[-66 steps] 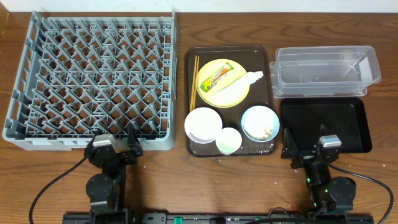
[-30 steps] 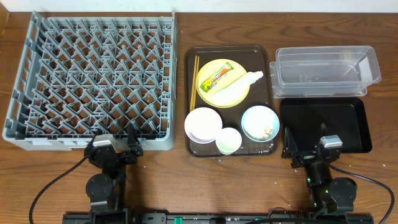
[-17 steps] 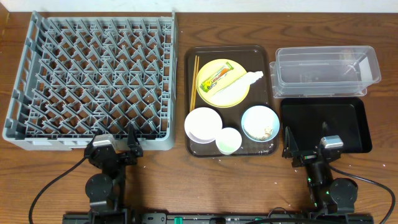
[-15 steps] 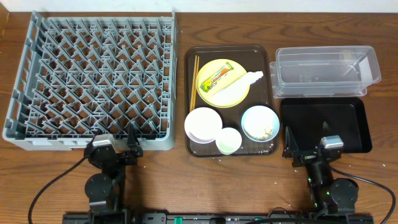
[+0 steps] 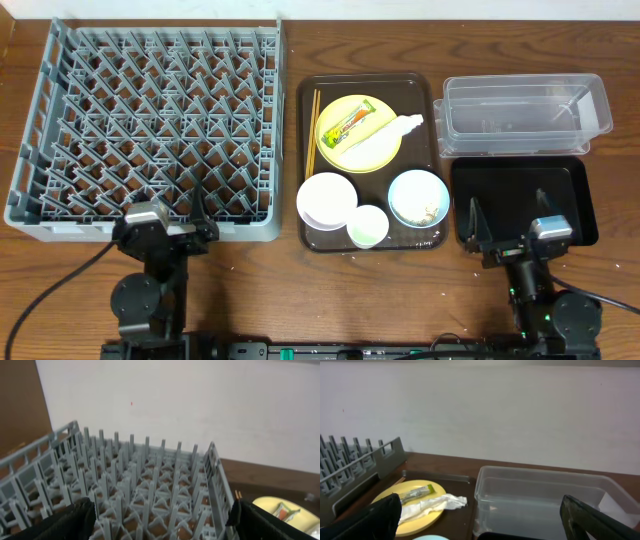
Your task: Sort waste into correct bins and load items into the dishwasher
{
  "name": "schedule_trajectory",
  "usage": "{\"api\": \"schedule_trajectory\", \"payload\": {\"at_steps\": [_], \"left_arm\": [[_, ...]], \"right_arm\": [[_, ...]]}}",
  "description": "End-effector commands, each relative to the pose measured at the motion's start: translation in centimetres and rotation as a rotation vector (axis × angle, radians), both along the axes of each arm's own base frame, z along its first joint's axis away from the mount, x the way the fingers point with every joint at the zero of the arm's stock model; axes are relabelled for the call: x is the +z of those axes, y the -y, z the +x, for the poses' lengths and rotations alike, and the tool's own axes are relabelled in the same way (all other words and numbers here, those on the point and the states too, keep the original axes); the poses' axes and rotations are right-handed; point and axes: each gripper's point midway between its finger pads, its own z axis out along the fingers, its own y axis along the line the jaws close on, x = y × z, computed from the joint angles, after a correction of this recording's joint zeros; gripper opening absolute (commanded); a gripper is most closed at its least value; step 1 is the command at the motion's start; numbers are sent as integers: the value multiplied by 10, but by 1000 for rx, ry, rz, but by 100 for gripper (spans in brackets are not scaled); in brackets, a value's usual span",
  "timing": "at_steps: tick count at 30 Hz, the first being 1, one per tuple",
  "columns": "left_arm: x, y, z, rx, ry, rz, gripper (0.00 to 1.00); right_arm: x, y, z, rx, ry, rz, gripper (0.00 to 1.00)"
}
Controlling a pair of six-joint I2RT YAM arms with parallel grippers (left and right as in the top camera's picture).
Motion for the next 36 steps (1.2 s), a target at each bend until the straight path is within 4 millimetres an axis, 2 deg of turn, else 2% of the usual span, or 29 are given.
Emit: {"api": "schedule_trajectory", "payload": {"at_steps": [1, 6, 13, 17, 27, 32, 36], "left_arm": [[25, 0, 1, -1, 29, -6, 89], [38, 0, 1, -1, -16, -11, 89], [71, 0, 4, 0, -43, -13, 89], [84, -1, 11, 0, -90, -17, 90], [101, -3, 37, -1, -277, -23, 89], [99, -4, 51, -5, -396, -23, 90], [92, -5, 62, -5, -455, -29, 89]], "right_arm": [[22, 2, 0, -10, 7, -31, 99], [43, -6, 9, 40, -49, -41, 99], [76, -17, 36, 106, -174, -52, 99], [89, -27, 53, 169, -268, -41, 99], [101, -36, 90, 226, -503, -13, 99], [99, -45, 101, 268, -598, -48, 99], [103, -47, 110, 273, -595, -56, 99]]}}
